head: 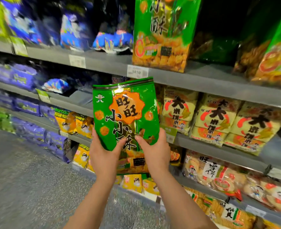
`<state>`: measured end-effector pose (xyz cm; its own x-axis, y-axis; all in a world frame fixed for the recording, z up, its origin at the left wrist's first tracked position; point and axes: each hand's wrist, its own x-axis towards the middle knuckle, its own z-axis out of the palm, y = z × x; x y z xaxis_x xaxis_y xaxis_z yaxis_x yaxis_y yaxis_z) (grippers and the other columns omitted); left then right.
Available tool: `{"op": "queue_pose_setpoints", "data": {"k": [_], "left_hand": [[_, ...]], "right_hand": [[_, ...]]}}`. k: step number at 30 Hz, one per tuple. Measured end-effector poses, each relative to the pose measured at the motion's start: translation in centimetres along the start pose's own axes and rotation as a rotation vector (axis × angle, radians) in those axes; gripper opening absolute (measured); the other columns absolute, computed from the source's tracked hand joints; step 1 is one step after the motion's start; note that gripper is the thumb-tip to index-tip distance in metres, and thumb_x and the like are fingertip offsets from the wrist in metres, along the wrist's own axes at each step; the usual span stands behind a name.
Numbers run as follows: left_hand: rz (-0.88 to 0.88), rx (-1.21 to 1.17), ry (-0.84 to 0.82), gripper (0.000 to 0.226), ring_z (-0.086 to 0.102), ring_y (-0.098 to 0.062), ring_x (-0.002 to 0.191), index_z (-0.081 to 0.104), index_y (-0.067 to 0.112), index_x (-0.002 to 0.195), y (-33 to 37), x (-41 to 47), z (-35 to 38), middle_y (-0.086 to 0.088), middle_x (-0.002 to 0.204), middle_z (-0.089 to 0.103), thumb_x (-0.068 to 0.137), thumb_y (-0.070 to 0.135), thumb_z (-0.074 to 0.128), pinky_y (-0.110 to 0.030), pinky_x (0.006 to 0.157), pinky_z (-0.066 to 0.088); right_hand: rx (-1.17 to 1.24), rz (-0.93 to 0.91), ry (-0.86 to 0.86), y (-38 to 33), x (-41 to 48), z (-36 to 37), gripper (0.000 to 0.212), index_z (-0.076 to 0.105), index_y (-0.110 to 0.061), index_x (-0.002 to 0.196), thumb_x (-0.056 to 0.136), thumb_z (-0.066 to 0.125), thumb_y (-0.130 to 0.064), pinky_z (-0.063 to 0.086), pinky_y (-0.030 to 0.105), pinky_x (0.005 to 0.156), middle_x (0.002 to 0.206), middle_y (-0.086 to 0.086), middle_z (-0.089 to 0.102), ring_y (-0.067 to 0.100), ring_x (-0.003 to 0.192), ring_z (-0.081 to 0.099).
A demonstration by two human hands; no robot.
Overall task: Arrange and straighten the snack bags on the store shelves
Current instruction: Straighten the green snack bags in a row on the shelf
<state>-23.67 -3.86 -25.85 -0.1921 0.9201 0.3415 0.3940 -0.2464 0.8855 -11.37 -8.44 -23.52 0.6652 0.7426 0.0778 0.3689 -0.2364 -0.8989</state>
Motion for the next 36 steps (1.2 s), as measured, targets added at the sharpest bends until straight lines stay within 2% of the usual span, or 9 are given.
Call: {"op": "queue_pose_setpoints", "data": {"k": [3, 7, 9, 11, 17, 22, 25, 30, 36], "left_hand": [[0.014, 0.015, 0.057, 0.101, 0.039, -0.023, 0.130, 0.023, 0.024, 0.146, 3.2, 0.7, -1.1, -0.002, 0.143, 0.042, 0.064, 0.050, 0.076, -0.042, 0.103, 0.034], [0.151, -0.041, 0.106, 0.096, 0.041, -0.020, 0.126, 0.028, 0.022, 0.143, 7.8, 2.2, -2.0, 0.000, 0.138, 0.046, 0.064, 0.050, 0.075, -0.034, 0.099, 0.034], [0.182, -0.082, 0.108, 0.098, 0.041, -0.018, 0.128, 0.028, 0.024, 0.143, 10.1, 3.1, -2.2, 0.002, 0.139, 0.045, 0.062, 0.060, 0.072, -0.041, 0.104, 0.036], [0.213, -0.113, 0.101, 0.096, 0.041, -0.018, 0.127, 0.027, 0.026, 0.142, 12.4, 4.0, -2.0, 0.003, 0.138, 0.045, 0.063, 0.059, 0.071, -0.043, 0.103, 0.037], [0.323, -0.158, 0.043, 0.091, 0.046, -0.022, 0.119, 0.029, 0.026, 0.141, 19.2, 5.5, 0.4, -0.001, 0.128, 0.053, 0.066, 0.056, 0.070, -0.042, 0.096, 0.041], [0.419, -0.198, -0.010, 0.095, 0.043, -0.025, 0.126, 0.025, 0.021, 0.143, 24.8, 5.9, 2.4, -0.003, 0.137, 0.047, 0.066, 0.060, 0.066, -0.046, 0.100, 0.039], [0.492, -0.221, -0.054, 0.092, 0.039, -0.024, 0.130, 0.026, 0.016, 0.143, 28.2, 5.6, 3.7, -0.005, 0.141, 0.043, 0.071, 0.052, 0.069, -0.040, 0.105, 0.034], [0.484, -0.280, -0.175, 0.077, 0.054, -0.024, 0.111, 0.035, 0.014, 0.133, 31.9, 5.6, 6.4, -0.002, 0.122, 0.056, 0.072, 0.044, 0.073, -0.027, 0.083, 0.038], [0.473, -0.259, -0.287, 0.085, 0.057, -0.026, 0.109, 0.030, 0.010, 0.134, 31.7, 6.6, 10.6, -0.007, 0.123, 0.057, 0.070, 0.041, 0.076, -0.032, 0.084, 0.045]], "right_hand": [[0.032, -0.062, 0.024, -2.7, 0.1, -1.1, 0.076, 0.038, -0.029, 0.131, 0.069, 0.066, -0.063, 0.049, 0.032, 0.083, 0.115, -0.008, 0.059, 0.014, 0.105, 0.056], [0.134, -0.177, 0.080, -6.5, 0.8, -3.6, 0.060, 0.045, -0.031, 0.120, 0.070, 0.070, -0.055, 0.048, 0.028, 0.079, 0.105, -0.015, 0.059, 0.008, 0.097, 0.056], [0.151, -0.231, 0.127, -8.5, 1.2, -5.1, 0.049, 0.044, -0.034, 0.107, 0.071, 0.071, -0.053, 0.048, 0.028, 0.077, 0.096, -0.017, 0.058, 0.007, 0.090, 0.056], [0.171, -0.262, 0.178, -10.2, 1.8, -6.7, 0.050, 0.043, -0.035, 0.107, 0.070, 0.070, -0.054, 0.049, 0.032, 0.078, 0.096, -0.014, 0.058, 0.009, 0.091, 0.056], [0.203, -0.316, 0.334, -13.2, 4.3, -11.8, 0.049, 0.043, -0.035, 0.109, 0.072, 0.070, -0.052, 0.048, 0.034, 0.081, 0.099, -0.011, 0.058, 0.014, 0.098, 0.056], [0.228, -0.360, 0.471, -15.7, 6.1, -17.0, 0.056, 0.045, -0.028, 0.118, 0.073, 0.070, -0.052, 0.046, 0.031, 0.080, 0.102, -0.009, 0.057, 0.013, 0.096, 0.055], [0.256, -0.400, 0.560, -17.0, 7.3, -20.6, 0.051, 0.045, -0.029, 0.114, 0.074, 0.071, -0.048, 0.039, 0.025, 0.074, 0.097, -0.011, 0.057, 0.010, 0.090, 0.054], [0.233, -0.468, 0.659, -17.9, 9.6, -24.8, 0.045, 0.043, -0.029, 0.107, 0.076, 0.072, -0.042, 0.040, 0.026, 0.072, 0.093, -0.013, 0.056, 0.010, 0.086, 0.056], [0.253, -0.450, 0.642, -15.7, 12.1, -25.6, 0.047, 0.042, -0.025, 0.107, 0.075, 0.075, -0.033, 0.042, 0.019, 0.066, 0.088, -0.015, 0.056, 0.000, 0.078, 0.056]]}}
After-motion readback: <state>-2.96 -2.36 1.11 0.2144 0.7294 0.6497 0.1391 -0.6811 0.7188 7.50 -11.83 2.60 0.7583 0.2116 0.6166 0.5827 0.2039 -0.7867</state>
